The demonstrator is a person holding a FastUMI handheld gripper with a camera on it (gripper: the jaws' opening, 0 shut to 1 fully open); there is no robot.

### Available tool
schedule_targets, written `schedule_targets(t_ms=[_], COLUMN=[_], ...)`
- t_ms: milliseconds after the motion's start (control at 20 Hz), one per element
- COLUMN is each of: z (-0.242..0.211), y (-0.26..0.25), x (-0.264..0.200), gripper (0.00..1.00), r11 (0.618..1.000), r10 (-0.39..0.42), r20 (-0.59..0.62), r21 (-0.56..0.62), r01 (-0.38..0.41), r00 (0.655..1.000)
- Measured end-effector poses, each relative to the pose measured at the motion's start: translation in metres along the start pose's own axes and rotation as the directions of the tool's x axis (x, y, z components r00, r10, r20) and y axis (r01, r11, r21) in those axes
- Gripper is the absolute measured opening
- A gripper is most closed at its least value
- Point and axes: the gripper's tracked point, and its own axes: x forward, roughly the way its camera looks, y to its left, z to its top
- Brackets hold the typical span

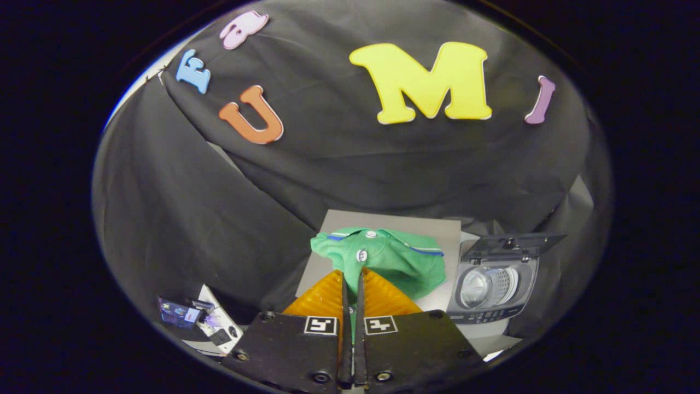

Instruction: Put the clothes into the washing machine and then close the washing machine lid.

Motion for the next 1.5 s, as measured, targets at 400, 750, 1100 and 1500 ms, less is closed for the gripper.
schedule_targets(t_ms=[400, 750, 1100, 1500], z=[0.022, 0.021, -0.031, -0.091], y=[-0.026, -0.094, -0.178, -0.259], x=[-0.064, -0.105, -0.123, -0.113], gripper=[0.05, 0.05, 0.05, 0.05], r11=[0.999, 0.990, 0.963, 0.935], r10=[-0.005, -0.098, -0.207, -0.232], r20=[0.118, 0.199, 0.158, 0.073], r21=[0.052, 0.120, 0.206, 0.291], r01=[-0.001, 0.075, 0.173, 0.202], r00=[0.993, 0.975, 0.965, 0.970])
